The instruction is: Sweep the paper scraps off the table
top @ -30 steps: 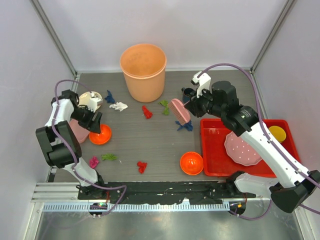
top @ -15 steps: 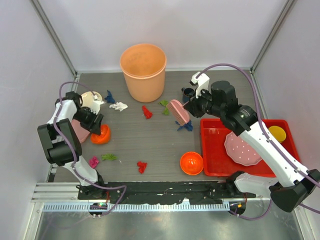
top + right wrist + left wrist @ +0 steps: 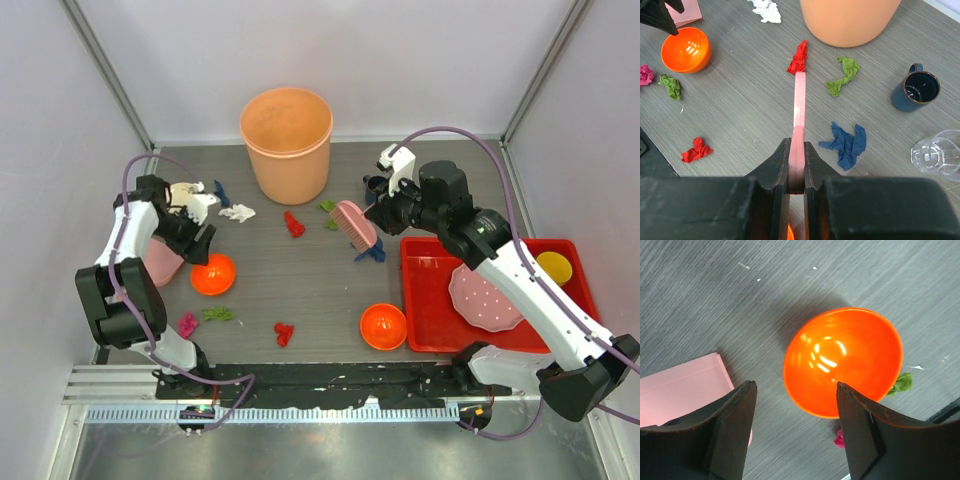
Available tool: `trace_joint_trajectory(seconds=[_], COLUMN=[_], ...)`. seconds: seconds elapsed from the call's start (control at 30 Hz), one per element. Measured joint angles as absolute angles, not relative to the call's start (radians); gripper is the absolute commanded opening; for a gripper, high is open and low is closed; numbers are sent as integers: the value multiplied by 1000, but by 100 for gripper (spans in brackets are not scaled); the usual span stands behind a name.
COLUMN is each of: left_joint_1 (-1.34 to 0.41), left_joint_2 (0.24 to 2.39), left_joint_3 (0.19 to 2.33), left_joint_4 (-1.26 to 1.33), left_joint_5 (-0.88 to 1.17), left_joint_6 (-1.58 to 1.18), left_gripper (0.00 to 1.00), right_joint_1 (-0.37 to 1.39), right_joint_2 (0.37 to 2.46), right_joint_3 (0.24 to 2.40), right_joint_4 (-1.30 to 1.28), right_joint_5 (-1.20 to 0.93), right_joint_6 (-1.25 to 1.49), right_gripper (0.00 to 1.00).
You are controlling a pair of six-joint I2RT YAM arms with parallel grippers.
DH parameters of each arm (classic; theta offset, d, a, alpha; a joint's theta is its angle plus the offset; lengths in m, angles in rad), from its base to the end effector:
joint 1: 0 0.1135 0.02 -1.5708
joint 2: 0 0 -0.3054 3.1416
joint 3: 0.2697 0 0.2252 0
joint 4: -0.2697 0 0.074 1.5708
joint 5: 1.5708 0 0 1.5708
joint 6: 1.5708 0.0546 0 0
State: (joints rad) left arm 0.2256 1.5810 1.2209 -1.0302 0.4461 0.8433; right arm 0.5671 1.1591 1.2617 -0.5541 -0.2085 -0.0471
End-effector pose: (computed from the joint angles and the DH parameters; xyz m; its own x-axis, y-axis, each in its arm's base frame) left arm 0.2680 0.0373 0.2773 -0.7319 0.5233 -0.4364 0.6321 0.7606 -0.1482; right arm 0.1814 0.1289 0.4197 -0.3355 -0.2683 -0.9030 -0.6992 0.7133 0.0479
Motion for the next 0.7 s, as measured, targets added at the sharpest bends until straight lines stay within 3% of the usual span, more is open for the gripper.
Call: trace_joint_trajectory(seconds=[0.17,0.27,0.3,0.33,0.4,0.43,0.47,0.7], left_joint_1=[226,221,218,215,210,209,208,207], left_joint_2=[1651,1706,1710,1710,1712,1716,1720,1757], left_joint_3=[1221,1207,1191,1174,1156,1155,1159,1262], left_joint_4=[-994,-986,-976,-971,-968,-967,-965,-998], left_joint_5=[393,388,385,381,374,374,372,406], left_joint_6=[842,842,841,838,824,815,809,749], left_gripper=[73,70,65,48,27,6,0,0], right_joint_1=[567,567,567,567,567,567,567,567], right_joint_2=[1159,1159,1159,1159,1159,1159,1159,1159], right_joint_3=[1262,1262,1262,1262,1262,1262,1262,1262], right_joint_4=[-554,-554,-554,-555,-555,-554,-555,-555], right_joint_5=[-209,-209,-209,-209,-209,-209,-209,-209], right_joint_6=[-47,-47,-47,-47,-47,-47,-47,-50], right_gripper=[1,1,1,1,1,1,1,1])
